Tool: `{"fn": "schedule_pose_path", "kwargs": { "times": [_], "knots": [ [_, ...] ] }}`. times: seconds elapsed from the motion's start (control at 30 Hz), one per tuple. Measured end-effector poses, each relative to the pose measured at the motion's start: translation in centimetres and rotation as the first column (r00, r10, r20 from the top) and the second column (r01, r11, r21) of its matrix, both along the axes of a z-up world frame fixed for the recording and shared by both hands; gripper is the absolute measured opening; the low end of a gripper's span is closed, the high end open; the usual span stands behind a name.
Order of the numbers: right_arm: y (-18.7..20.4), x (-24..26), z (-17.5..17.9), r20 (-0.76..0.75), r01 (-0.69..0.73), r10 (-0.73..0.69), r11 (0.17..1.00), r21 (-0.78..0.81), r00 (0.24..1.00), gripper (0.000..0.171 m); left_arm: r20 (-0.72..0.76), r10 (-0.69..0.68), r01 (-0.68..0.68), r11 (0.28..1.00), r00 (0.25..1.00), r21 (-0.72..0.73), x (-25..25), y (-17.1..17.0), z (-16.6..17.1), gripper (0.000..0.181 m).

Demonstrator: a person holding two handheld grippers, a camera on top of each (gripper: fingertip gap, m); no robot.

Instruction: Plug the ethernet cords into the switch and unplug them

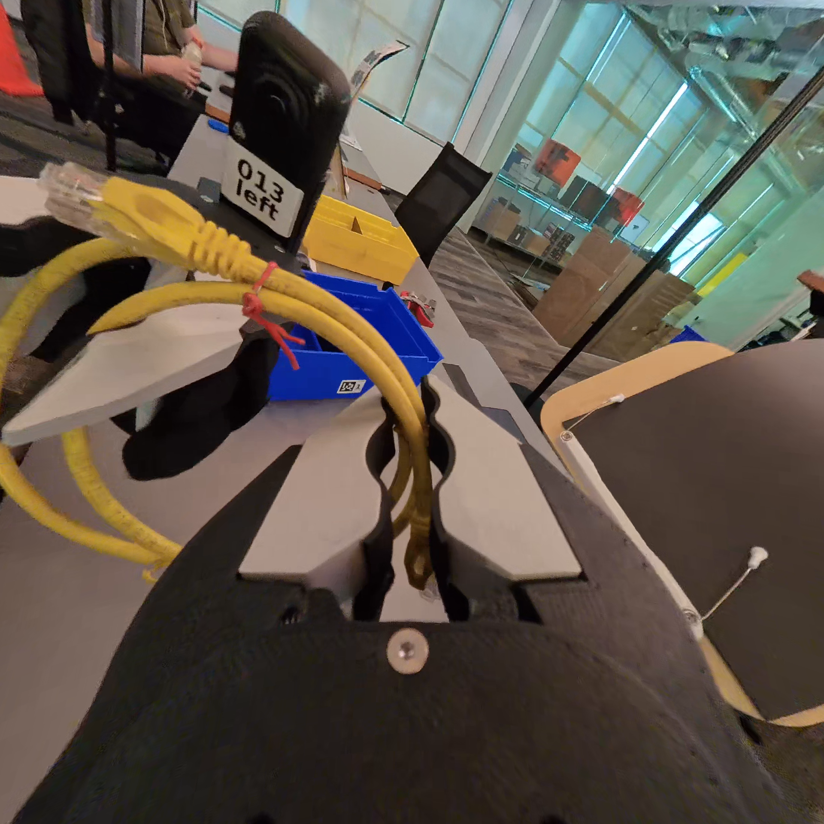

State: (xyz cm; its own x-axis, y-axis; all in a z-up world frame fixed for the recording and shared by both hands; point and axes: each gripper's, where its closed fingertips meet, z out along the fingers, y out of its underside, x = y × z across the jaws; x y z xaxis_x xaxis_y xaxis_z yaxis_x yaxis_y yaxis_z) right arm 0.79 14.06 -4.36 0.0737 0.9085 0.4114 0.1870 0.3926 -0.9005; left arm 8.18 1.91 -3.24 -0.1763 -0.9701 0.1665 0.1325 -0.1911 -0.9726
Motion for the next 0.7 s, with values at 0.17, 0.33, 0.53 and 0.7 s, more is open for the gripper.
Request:
{"fn": "schedule_pose_path", "kwargs": {
  "times": [0.17, 0.33, 0.53, 0.7],
  "knots": [
    [-0.2, -0.5, -0.5, 0.013, -0.012, 0.012, 1.0, -0.02, 1.0, 0.003, 0.086, 0.015, -0.016, 1.0, 0.996, 0.015, 0.5, -0.4, 1.1, 0.052],
    [-0.3, -0.9, -0.6, 0.0, -0.038, 0.038, 0.994, -0.102, 0.999, 0.005, 0.103, -0.026, 0.027, 1.0, 0.994, -0.009, 0.9, -1.2, 1.3, 0.046],
    [0.8, -0.7, -0.6, -0.045, -0.044, 0.033, 0.961, -0.274, 0.998, 0.033, 0.004, 0.016, -0.016, 0.995, 1.0, 0.095, 2.1, -2.3, 0.6, 0.035],
    [0.4, -0.9, -0.3, -0.029, -0.024, 0.017, 0.965, -0.262, 0.999, 0.023, -0.096, 0.117, -0.087, 0.959, 0.989, 0.271, 3.3, -3.1, -0.2, 0.02]
  ]
}}
